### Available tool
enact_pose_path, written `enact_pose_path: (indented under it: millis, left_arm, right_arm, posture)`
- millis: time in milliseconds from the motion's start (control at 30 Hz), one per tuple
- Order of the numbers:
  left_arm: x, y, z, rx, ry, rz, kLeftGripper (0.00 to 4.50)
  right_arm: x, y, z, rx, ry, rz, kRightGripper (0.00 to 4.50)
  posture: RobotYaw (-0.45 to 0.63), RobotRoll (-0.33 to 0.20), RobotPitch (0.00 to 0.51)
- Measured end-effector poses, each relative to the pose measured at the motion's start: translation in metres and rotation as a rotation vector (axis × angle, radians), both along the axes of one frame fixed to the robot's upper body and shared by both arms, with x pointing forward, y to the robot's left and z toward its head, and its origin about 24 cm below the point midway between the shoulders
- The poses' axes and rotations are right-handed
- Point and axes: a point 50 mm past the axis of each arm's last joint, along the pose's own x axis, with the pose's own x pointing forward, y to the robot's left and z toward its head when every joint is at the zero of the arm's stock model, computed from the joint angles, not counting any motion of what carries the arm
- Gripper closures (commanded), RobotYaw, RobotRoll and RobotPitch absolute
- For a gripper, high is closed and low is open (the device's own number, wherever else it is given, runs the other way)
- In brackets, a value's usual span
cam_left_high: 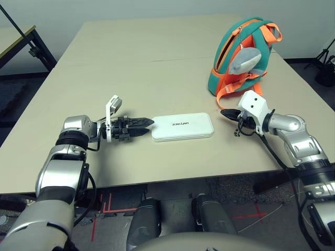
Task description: Put the pencil case into the backpack and zip it.
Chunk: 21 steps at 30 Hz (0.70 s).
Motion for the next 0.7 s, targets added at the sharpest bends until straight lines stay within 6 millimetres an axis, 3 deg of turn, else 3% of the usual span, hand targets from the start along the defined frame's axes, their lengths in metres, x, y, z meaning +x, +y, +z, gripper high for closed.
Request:
enact_pose_path:
  millis: [400, 700]
  left_arm:
    - [-0.001, 0.001, -0.001, 0.006, 0.000, 0.001, 0.00]
    - [0.001, 0.002, 0.000, 0.034, -0.020, -0.004, 0.00]
  right_arm:
    - [-0.002, 0.019, -0.020, -0.081, 0.060, 0.098, 4.48]
    - [0.007, 0.034, -0.023, -0.113, 0.047, 0.154, 4.48]
  posture:
    - [-0.17, 0.000, 0.051]
    - [-0.17, 0.000, 0.054]
